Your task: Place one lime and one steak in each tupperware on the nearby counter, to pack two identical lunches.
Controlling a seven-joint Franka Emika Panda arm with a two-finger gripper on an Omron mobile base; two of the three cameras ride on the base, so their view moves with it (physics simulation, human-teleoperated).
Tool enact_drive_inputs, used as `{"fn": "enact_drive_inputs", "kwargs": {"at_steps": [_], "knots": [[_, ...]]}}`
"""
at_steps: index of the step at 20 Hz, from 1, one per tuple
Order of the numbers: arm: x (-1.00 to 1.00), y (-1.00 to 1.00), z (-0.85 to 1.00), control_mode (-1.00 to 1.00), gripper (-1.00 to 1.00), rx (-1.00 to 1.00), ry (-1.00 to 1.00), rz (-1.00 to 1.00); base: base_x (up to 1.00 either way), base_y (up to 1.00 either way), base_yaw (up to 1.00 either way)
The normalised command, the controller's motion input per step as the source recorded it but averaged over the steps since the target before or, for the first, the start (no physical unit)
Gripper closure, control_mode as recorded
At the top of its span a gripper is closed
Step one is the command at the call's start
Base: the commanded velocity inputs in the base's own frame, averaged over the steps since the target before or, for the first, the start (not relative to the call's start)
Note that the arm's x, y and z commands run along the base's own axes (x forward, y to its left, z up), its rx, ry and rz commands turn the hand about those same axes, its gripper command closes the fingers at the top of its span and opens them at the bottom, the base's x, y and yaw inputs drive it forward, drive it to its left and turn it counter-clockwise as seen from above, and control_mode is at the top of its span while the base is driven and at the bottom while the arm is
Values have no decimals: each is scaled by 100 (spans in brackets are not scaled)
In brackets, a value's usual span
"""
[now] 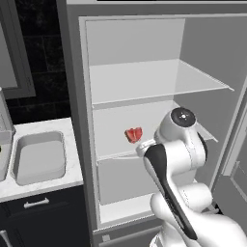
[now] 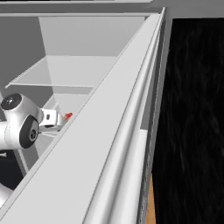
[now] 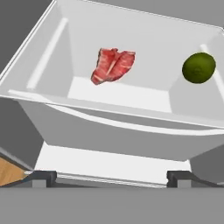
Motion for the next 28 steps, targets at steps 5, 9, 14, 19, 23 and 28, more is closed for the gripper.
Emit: {"fn": "enact_drive_inputs", "kwargs": {"at_steps": [5, 9, 14, 19, 23, 28], "knots": [[71, 38, -29, -100, -100, -1, 0, 1, 0, 0, 0], [74, 13, -26, -100, -100, 0, 0, 0, 0, 0, 0], [61, 0, -22, -100, -100, -5, 0, 0, 0, 0, 0], [61, 0, -28, -100, -100, -6, 0, 1, 0, 0, 0], [54, 0, -15, -100, -100, -4, 1, 2, 0, 0, 0], [52, 3, -16, -100, -100, 0, 1, 5, 0, 0, 0]]}}
